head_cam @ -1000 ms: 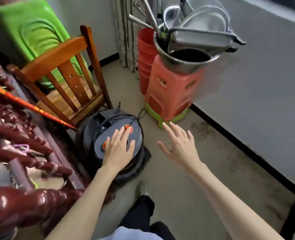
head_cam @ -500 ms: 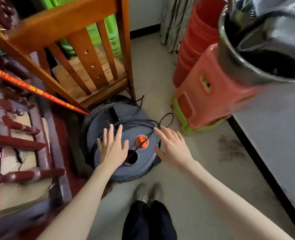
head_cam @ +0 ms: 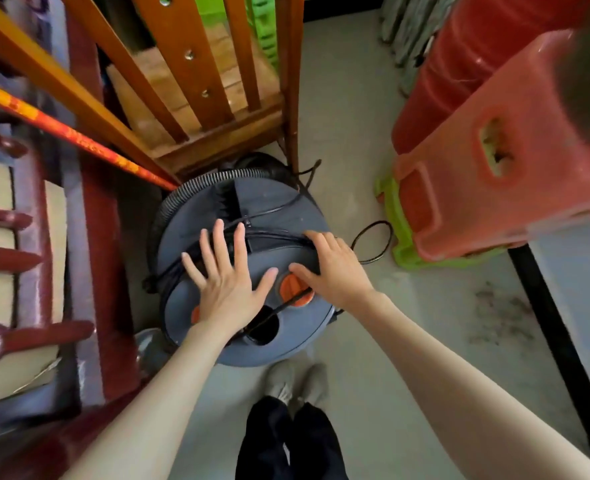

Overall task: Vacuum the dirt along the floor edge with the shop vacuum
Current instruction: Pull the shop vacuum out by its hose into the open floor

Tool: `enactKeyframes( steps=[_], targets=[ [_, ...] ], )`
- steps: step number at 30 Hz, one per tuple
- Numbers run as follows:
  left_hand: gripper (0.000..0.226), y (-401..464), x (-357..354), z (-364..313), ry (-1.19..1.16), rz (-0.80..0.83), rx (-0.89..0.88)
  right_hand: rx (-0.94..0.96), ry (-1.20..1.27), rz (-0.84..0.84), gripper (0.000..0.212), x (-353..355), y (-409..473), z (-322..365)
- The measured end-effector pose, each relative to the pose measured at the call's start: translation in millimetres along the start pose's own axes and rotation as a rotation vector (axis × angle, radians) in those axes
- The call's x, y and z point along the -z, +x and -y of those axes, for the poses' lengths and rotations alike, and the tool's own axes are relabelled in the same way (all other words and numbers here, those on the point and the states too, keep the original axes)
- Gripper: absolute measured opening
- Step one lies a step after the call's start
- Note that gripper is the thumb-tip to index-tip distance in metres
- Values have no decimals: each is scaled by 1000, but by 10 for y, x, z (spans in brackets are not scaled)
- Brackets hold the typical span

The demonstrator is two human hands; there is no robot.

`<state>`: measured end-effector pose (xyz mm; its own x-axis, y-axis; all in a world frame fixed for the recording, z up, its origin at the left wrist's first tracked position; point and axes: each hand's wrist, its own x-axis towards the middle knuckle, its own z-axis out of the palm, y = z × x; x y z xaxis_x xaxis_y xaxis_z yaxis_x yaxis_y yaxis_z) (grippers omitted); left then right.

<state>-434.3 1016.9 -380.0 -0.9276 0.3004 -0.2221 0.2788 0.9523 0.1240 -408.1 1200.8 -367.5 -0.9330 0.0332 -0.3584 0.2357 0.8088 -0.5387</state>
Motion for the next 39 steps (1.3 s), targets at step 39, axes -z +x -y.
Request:
enactKeyframes(
  steps=[39],
  targets=[
    [66, 756, 265, -479, -382, -16, 246, 1, 96, -37, 60, -12, -439, -237]
  ],
)
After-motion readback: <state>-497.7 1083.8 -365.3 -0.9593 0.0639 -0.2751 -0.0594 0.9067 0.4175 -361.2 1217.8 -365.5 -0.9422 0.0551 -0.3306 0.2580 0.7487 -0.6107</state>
